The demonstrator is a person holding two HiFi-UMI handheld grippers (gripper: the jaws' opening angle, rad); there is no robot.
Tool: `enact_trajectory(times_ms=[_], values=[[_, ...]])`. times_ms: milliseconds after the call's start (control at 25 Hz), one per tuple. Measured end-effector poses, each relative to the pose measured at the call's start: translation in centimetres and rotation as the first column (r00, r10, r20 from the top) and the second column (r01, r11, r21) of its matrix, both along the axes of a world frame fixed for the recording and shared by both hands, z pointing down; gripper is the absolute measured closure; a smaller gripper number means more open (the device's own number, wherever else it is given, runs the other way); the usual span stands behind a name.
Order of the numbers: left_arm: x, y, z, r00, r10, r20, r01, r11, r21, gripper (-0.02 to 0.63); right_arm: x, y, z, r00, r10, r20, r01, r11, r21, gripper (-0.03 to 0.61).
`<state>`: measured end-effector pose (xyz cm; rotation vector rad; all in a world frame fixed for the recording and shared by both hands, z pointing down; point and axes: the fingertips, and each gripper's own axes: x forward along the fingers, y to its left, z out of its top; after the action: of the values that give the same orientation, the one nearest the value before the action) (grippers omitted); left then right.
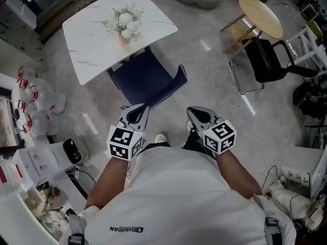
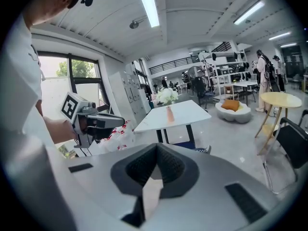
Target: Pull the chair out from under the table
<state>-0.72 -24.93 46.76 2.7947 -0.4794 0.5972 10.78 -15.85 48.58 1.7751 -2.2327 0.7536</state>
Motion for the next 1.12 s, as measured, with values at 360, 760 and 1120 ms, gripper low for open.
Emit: enact_trajectory(times_ms=[360, 760, 1120], values=[[3.2, -2.6, 0.7, 0.961, -0.276, 0.004, 0.276, 0.961, 0.002, 0.606, 6.2, -5.8, 0.4, 0.973, -0.228, 0.03, 0.228, 0.974, 0.01, 0.574], [7.2, -1.8, 0.6, 0.89, -0.455, 0.031, 0.455, 0.891, 0.01, 0.606, 10.1, -10.0, 0.5, 0.896, -0.443, 0.022, 0.442, 0.896, 0.042, 0.574], [4.9, -1.6, 0.5, 0.832, -0.554, 0.038, 0.553, 0.833, 0.02, 0.606, 8.5, -11.2, 0.2, 0.849, -0.529, 0.008, 0.527, 0.847, 0.063, 0.573]])
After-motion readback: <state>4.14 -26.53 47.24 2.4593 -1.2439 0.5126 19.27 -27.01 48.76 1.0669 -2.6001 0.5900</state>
